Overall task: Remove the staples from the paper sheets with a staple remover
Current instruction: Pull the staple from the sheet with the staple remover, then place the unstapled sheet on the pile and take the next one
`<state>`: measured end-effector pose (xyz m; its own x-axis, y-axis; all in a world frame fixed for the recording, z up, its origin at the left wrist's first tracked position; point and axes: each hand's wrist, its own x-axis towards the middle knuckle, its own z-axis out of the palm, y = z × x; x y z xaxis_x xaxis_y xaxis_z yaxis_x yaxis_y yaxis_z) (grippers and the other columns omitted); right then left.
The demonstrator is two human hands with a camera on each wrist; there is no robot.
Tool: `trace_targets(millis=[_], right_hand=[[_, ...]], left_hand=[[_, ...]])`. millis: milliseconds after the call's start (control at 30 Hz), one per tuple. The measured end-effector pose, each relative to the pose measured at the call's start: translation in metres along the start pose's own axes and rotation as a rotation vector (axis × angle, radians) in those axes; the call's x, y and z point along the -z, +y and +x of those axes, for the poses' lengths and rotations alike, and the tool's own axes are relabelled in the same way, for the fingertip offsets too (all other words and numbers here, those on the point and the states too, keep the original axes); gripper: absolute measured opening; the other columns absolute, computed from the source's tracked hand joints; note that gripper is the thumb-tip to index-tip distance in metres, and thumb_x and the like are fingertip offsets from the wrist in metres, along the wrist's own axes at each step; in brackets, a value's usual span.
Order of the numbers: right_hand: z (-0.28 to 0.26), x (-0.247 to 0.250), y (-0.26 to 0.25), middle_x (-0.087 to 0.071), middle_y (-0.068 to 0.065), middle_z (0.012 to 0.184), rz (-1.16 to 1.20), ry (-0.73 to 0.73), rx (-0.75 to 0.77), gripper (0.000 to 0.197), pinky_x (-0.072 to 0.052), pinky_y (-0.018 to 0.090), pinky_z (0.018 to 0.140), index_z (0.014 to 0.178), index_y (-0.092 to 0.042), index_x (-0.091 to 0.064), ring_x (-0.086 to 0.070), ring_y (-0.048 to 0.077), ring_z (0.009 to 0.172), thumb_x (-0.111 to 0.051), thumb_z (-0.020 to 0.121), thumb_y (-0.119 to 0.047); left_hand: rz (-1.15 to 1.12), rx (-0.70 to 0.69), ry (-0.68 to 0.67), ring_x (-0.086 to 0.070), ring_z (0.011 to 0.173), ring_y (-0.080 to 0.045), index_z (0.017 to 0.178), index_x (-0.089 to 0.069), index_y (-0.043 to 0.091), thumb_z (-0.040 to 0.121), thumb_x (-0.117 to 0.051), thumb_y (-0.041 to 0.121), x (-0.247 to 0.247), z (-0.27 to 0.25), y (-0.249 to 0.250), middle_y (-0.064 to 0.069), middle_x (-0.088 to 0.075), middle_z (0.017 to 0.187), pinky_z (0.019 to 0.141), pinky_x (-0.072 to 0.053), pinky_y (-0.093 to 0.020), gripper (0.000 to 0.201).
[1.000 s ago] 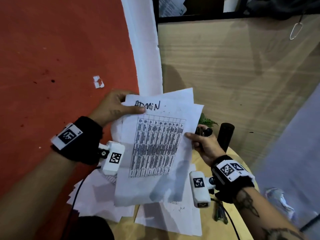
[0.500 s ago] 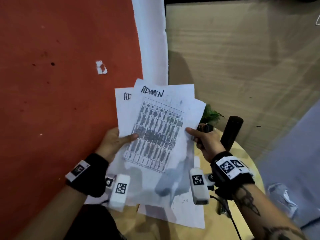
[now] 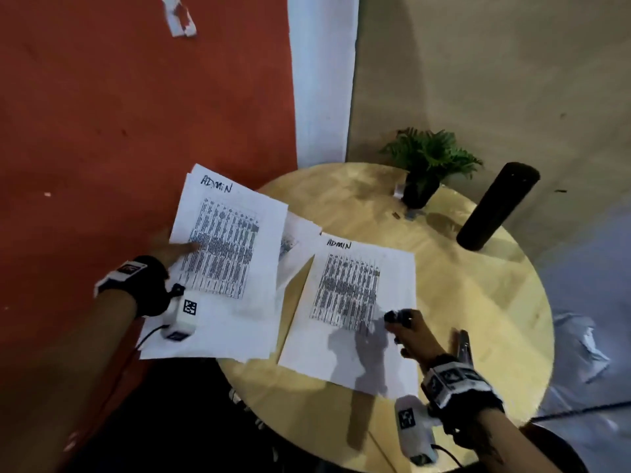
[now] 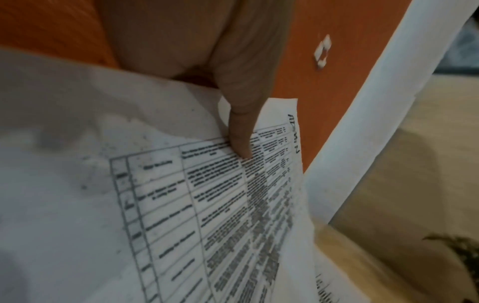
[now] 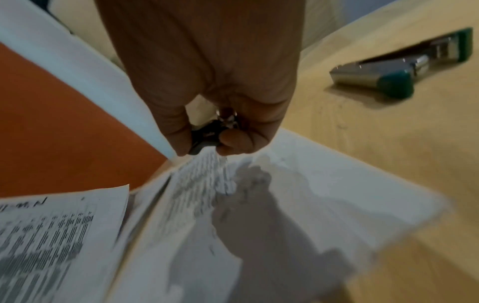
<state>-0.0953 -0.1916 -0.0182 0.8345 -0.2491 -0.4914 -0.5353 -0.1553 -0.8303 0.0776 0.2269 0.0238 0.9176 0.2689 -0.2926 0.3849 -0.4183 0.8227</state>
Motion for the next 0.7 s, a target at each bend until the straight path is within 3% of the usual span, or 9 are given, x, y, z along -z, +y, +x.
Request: trace_targets(millis=[33, 100, 167, 233, 300, 433, 500, 600, 700], right_hand=[[0.004, -0.007, 0.009, -0.044, 0.004, 0.072, -0.044, 0.0, 0.0, 0.039, -0.029, 0.021, 0.048, 0.105, -0.007, -0.042, -0.039, 0.014, 0.058, -0.069, 0.081, -0.023], [0.013, -0.017, 0.028, -0.05, 0.001, 0.073, -0.111, 0.013, 0.002, 0.045, -0.032, 0.021, 0.05, 0.095, -0.015, -0.046, -0.045, 0.013, 0.062, -0.066, 0.061, -0.035], [0.023, -0.024, 0.046, -0.054, 0.002, 0.077, -0.13, -0.002, 0.022, 0.044, -0.038, 0.025, 0.058, 0.089, -0.021, -0.046, -0.05, 0.02, 0.07, -0.063, 0.053, -0.041], [0.025, -0.028, 0.051, -0.058, 0.009, 0.084, -0.139, -0.002, 0.071, 0.041, -0.045, 0.037, 0.069, 0.087, -0.017, -0.048, -0.054, 0.023, 0.078, -0.067, 0.058, -0.038], [0.026, -0.03, 0.054, -0.06, 0.017, 0.084, -0.162, 0.004, 0.142, 0.03, -0.045, 0.04, 0.07, 0.084, -0.011, -0.049, -0.057, 0.027, 0.079, -0.072, 0.07, -0.026], [0.028, -0.03, 0.067, -0.055, 0.012, 0.085, -0.233, 0.002, 0.233, 0.025, -0.034, 0.027, 0.065, 0.079, -0.024, -0.044, -0.052, 0.027, 0.085, -0.06, 0.069, -0.04], [0.029, -0.031, 0.072, -0.054, 0.011, 0.089, -0.225, -0.002, 0.245, 0.022, -0.032, 0.025, 0.068, 0.081, -0.028, -0.042, -0.05, 0.026, 0.088, -0.059, 0.07, -0.038], [0.03, -0.03, 0.072, -0.053, 0.011, 0.091, -0.189, -0.008, 0.262, 0.022, -0.035, 0.027, 0.072, 0.082, -0.025, -0.044, -0.051, 0.025, 0.089, -0.059, 0.072, -0.037], [0.032, -0.032, 0.076, -0.049, 0.01, 0.087, -0.153, -0.006, 0.252, 0.027, -0.039, 0.031, 0.072, 0.081, -0.024, -0.043, -0.05, 0.027, 0.087, -0.06, 0.071, -0.043]], left_hand=[[0.01, 0.004, -0.002, -0.051, 0.121, -0.042, 0.129, -0.049, -0.005, 0.08, -0.071, 0.008, -0.008, 0.01, -0.007, -0.026, -0.051, 0.133, 0.102, -0.04, -0.048, 0.055], [0.12, 0.018, 0.029, -0.053, 0.117, -0.041, 0.125, -0.052, -0.007, 0.084, -0.068, 0.008, -0.024, 0.015, -0.007, -0.024, -0.055, 0.128, 0.096, -0.042, -0.043, 0.047], [0.217, 0.034, 0.019, -0.054, 0.114, -0.04, 0.126, -0.051, -0.005, 0.088, -0.066, 0.014, -0.036, 0.025, -0.008, -0.022, -0.056, 0.124, 0.088, -0.042, -0.04, 0.045], [0.272, 0.05, 0.024, -0.054, 0.112, -0.04, 0.126, -0.052, -0.001, 0.09, -0.063, 0.02, -0.043, 0.032, -0.006, -0.017, -0.057, 0.12, 0.089, -0.044, -0.041, 0.043], [0.379, -0.002, 0.079, -0.054, 0.114, -0.042, 0.126, -0.053, -0.001, 0.092, -0.06, 0.021, -0.046, 0.045, -0.003, -0.023, -0.057, 0.126, 0.098, -0.043, -0.047, 0.041], [0.682, -0.01, 0.263, -0.038, 0.129, -0.044, 0.137, -0.04, 0.005, 0.085, -0.066, 0.032, -0.056, 0.059, -0.001, -0.024, -0.04, 0.142, 0.107, -0.031, -0.055, 0.064], [0.706, -0.104, 0.302, -0.032, 0.132, -0.042, 0.137, -0.04, 0.01, 0.086, -0.064, 0.033, -0.083, 0.04, 0.011, -0.023, -0.037, 0.142, 0.106, -0.029, -0.053, 0.061], [0.71, -0.347, 0.048, -0.044, 0.119, -0.036, 0.122, -0.055, 0.014, 0.088, -0.06, 0.03, -0.151, -0.007, 0.02, -0.017, -0.053, 0.126, 0.095, -0.04, -0.044, 0.038], [0.751, -0.215, -0.231, -0.053, 0.113, -0.034, 0.118, -0.057, 0.014, 0.081, -0.064, 0.044, -0.211, -0.053, 0.001, -0.015, -0.057, 0.12, 0.094, -0.046, -0.039, 0.048]])
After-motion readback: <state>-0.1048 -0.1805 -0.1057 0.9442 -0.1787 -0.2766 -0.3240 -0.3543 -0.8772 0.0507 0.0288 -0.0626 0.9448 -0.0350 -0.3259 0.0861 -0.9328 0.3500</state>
